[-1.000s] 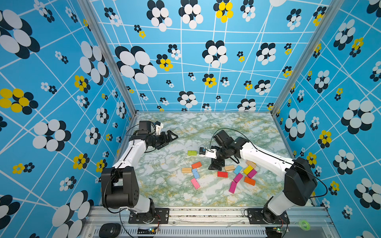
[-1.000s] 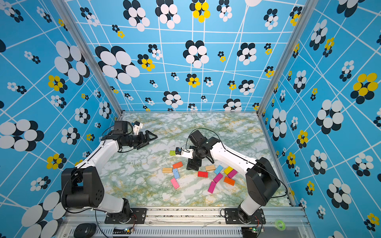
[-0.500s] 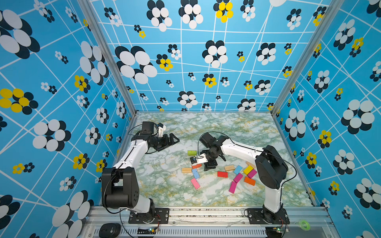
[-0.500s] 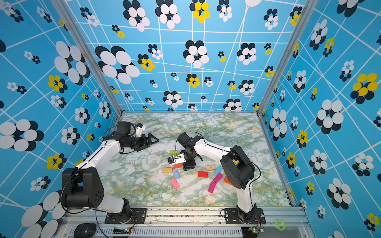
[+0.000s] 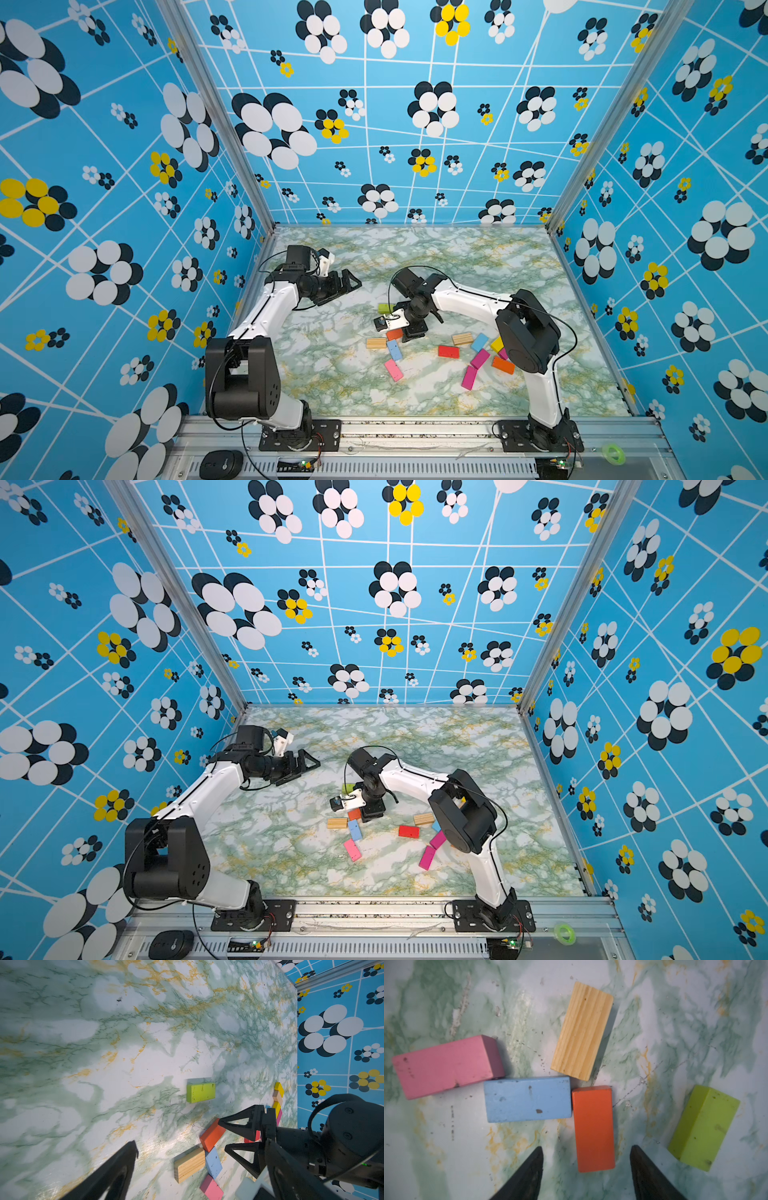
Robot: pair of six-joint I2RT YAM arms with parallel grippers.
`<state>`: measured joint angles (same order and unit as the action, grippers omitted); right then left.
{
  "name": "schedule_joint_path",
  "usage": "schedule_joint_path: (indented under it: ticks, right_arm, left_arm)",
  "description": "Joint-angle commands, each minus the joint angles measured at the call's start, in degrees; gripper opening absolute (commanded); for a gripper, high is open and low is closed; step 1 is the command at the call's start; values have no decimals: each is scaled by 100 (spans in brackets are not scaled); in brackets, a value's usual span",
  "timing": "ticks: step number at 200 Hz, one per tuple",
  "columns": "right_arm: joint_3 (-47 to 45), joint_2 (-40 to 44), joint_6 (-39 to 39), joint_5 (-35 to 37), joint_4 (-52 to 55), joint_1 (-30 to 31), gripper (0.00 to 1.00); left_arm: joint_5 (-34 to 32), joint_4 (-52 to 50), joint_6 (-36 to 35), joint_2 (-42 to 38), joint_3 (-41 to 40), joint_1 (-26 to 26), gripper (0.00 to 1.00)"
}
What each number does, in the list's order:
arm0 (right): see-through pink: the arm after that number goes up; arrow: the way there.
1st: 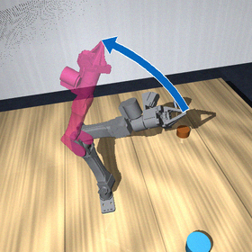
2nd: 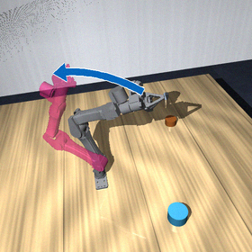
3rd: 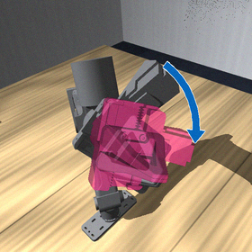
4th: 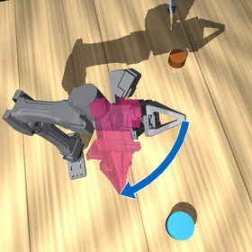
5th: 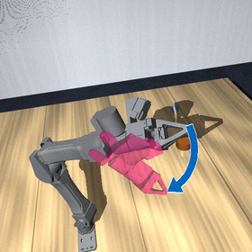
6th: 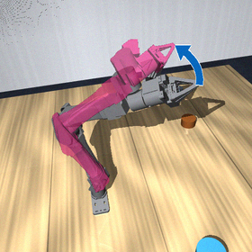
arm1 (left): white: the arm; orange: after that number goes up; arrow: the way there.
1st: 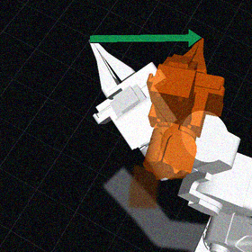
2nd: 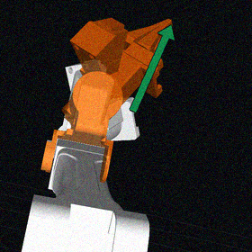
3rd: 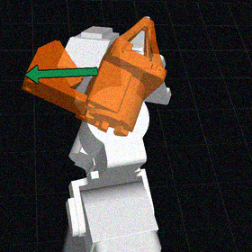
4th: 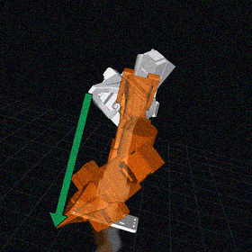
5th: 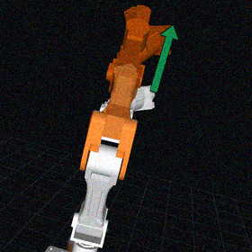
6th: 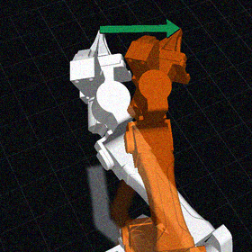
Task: Assemble the number 7 with building blocks
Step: Pick up the building block from the center of the board.
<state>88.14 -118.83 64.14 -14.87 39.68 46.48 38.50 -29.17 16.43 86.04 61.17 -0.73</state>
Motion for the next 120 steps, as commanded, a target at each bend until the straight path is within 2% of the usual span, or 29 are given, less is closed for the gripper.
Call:
schedule_joint_path:
  ticks: [1,28,120]
  right_arm:
    - [194,-168,61,-14,12,54,68]
    - [306,-287,22,-42,38,52,67]
    - [286,-449,-103,-160,-100,73,52]
  left_arm:
    - [-63,-120,-113,122,-19,46,99]
    - [-45,-112,-106,158,-31,73,99]
    - [-36,-100,-104,169,-32,82,99]
